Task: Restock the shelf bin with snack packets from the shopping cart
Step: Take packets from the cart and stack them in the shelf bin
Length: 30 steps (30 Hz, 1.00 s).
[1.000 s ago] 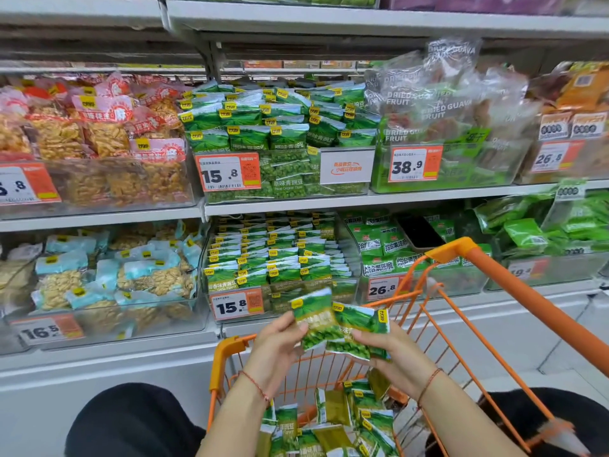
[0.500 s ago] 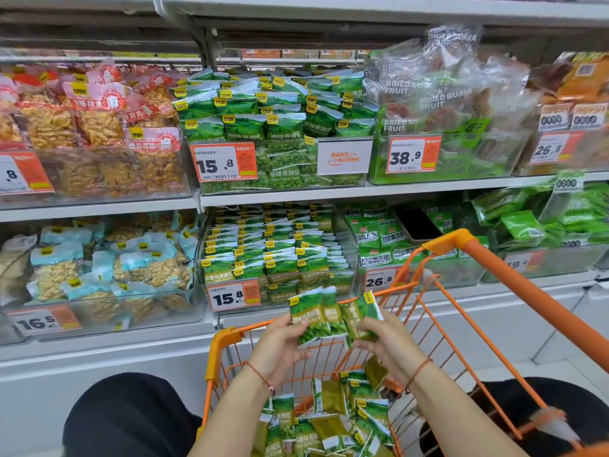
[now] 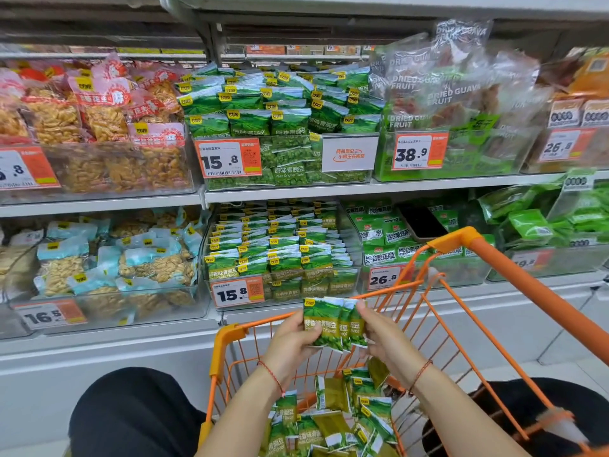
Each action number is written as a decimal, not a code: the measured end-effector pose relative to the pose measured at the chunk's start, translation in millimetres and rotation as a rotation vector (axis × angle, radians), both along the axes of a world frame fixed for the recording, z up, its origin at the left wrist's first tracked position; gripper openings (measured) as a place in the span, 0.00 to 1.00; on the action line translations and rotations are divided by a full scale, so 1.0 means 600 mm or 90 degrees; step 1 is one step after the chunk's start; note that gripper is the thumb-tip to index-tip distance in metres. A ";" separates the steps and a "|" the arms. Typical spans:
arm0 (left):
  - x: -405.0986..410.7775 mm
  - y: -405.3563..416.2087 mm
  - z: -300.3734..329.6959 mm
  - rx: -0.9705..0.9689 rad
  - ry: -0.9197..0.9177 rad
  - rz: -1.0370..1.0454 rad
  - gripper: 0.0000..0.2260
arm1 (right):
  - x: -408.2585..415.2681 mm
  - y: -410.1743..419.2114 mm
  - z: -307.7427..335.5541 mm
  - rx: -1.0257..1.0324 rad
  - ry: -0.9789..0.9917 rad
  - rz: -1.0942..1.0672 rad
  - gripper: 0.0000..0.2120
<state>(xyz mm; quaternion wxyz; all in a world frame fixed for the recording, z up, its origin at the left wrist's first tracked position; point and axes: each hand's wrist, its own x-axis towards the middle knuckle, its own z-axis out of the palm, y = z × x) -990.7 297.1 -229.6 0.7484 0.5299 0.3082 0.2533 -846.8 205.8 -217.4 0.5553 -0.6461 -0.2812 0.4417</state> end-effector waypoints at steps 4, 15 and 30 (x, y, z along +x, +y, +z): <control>0.003 -0.004 -0.004 0.011 0.019 -0.001 0.09 | -0.015 -0.007 0.002 0.011 -0.104 0.099 0.25; 0.012 -0.025 0.006 0.053 0.051 -0.042 0.29 | -0.028 -0.010 0.004 0.036 -0.177 0.064 0.25; 0.030 0.108 0.132 0.307 0.153 -0.285 0.24 | 0.042 0.051 0.135 -0.009 -0.147 0.239 0.19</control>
